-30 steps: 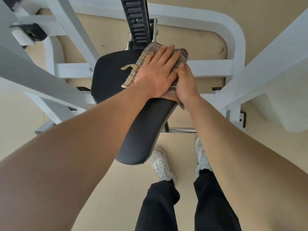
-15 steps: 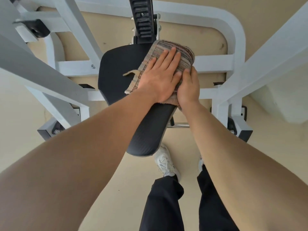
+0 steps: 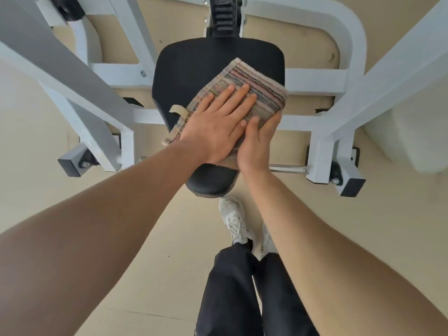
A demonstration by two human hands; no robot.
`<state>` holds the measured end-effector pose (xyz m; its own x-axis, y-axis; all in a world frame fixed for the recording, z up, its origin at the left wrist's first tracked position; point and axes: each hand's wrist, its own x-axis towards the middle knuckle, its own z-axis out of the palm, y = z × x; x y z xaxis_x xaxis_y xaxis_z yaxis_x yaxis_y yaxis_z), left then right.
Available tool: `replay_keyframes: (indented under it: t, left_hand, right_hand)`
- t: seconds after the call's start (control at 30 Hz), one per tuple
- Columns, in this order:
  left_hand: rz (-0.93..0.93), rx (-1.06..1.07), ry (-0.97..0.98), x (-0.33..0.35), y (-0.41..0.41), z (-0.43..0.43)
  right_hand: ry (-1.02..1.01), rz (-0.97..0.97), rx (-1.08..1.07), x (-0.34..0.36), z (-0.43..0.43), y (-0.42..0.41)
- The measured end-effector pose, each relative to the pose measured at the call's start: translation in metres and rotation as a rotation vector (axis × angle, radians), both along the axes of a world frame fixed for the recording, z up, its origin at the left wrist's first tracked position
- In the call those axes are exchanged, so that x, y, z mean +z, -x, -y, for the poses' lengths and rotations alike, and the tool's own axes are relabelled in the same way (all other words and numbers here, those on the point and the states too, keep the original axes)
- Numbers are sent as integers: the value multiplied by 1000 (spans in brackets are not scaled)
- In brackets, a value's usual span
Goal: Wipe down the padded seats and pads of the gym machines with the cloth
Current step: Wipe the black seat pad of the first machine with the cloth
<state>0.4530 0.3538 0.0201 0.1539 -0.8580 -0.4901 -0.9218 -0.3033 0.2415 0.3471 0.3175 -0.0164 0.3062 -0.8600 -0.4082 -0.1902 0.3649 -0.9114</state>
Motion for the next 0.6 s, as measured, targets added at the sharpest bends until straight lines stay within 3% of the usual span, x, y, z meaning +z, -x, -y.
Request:
replay_keyframes:
  t: [0.1, 0.3, 0.5, 0.6]
  left_hand:
    - [-4, 45, 3, -9, -3, 48]
    - [25, 143, 26, -30, -4, 117]
    - [21, 123, 20, -3, 20, 53]
    - [52, 65, 9, 13, 30, -4]
  right_hand:
    - [-2, -108, -9, -14, 57, -8]
    - [-40, -172, 252, -42, 141, -14]
    - [-5, 87, 67, -23, 57, 7]
    - [-57, 103, 66, -7, -11, 15]
